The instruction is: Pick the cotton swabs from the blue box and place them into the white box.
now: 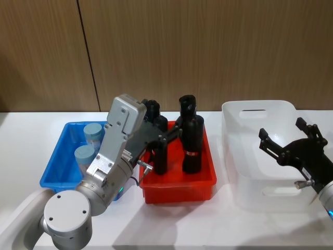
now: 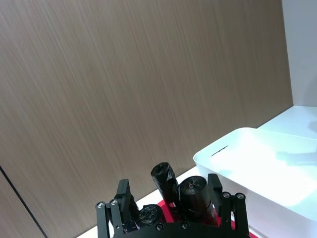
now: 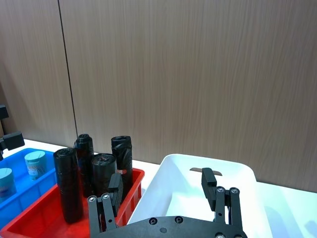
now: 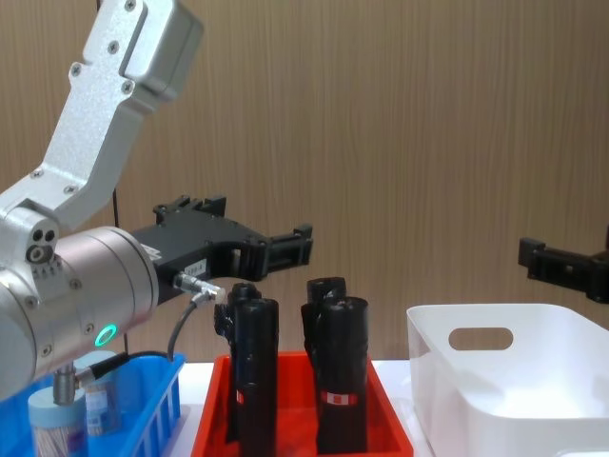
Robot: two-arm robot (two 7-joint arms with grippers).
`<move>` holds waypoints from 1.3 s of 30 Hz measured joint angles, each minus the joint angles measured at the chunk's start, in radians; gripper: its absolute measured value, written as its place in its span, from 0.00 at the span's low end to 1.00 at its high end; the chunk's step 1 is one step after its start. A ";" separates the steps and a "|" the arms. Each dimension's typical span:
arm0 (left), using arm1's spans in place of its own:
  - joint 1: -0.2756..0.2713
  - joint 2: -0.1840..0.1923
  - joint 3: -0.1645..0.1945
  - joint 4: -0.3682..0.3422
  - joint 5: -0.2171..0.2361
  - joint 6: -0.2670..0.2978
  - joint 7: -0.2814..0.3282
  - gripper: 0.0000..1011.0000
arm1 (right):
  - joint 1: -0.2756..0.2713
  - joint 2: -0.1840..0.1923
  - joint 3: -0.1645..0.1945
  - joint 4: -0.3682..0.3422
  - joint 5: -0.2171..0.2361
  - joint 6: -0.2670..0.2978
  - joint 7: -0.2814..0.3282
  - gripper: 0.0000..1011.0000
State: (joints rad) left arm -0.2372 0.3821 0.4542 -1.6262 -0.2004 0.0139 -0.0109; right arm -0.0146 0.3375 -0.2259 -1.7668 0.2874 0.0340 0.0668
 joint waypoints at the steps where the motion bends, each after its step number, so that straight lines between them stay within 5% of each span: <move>1: 0.000 0.000 0.000 0.000 0.000 0.000 0.000 0.99 | 0.000 0.000 0.000 0.000 0.000 0.000 0.000 0.99; 22: 0.006 0.002 -0.003 -0.002 0.004 0.000 -0.001 0.99 | 0.000 0.000 0.000 0.000 0.000 0.000 0.000 0.99; 39: 0.028 0.020 -0.019 -0.039 0.004 0.075 0.020 0.99 | 0.000 0.000 0.000 0.000 0.000 0.000 0.000 0.99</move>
State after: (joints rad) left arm -0.2090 0.4020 0.4355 -1.6653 -0.1965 0.0886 0.0091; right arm -0.0146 0.3375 -0.2259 -1.7667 0.2874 0.0341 0.0668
